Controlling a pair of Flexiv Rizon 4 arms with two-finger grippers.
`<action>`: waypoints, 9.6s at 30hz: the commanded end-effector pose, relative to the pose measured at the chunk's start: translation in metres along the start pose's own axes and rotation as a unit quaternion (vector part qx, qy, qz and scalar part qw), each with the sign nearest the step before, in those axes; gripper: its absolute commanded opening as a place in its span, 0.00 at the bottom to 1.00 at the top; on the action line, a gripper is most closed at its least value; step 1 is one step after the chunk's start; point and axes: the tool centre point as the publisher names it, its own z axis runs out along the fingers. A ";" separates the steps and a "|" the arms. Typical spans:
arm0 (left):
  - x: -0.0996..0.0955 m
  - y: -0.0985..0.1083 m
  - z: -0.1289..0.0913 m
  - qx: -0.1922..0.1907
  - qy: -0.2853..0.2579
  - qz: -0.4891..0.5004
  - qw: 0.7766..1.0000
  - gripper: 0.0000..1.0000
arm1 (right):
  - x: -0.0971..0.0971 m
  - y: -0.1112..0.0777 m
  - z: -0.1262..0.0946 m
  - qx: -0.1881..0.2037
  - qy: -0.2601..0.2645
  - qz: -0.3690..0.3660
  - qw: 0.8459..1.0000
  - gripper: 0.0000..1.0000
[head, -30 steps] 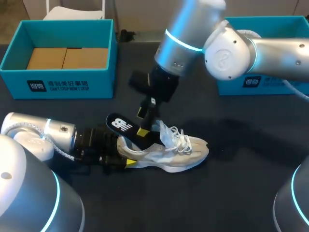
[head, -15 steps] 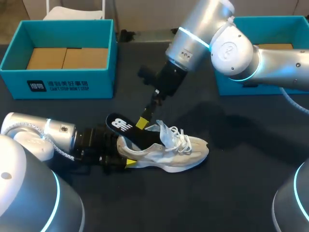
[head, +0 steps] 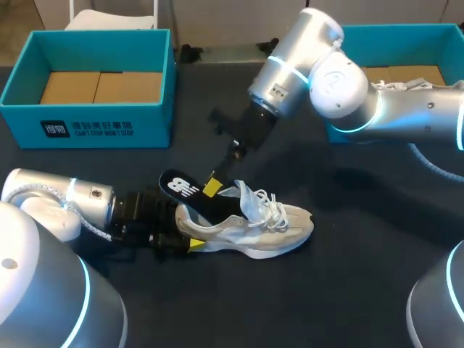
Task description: Take the shoe out of the shoebox, open the shoe tongue, remove and reinsert the insole, then place the shoe into the shoebox
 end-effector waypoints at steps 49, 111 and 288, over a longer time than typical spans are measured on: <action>-0.002 0.003 0.002 0.000 0.000 0.000 1.000 0.00 | -0.004 0.005 0.026 0.010 0.133 -0.052 0.990 0.25; -0.002 0.003 0.002 0.000 0.000 0.000 1.000 0.00 | 0.049 0.138 -0.078 -0.210 -0.068 -0.121 0.968 0.00; -0.001 0.004 0.000 0.000 0.004 -0.001 1.000 0.18 | 0.321 0.074 -0.169 -0.452 -0.020 0.059 0.890 0.00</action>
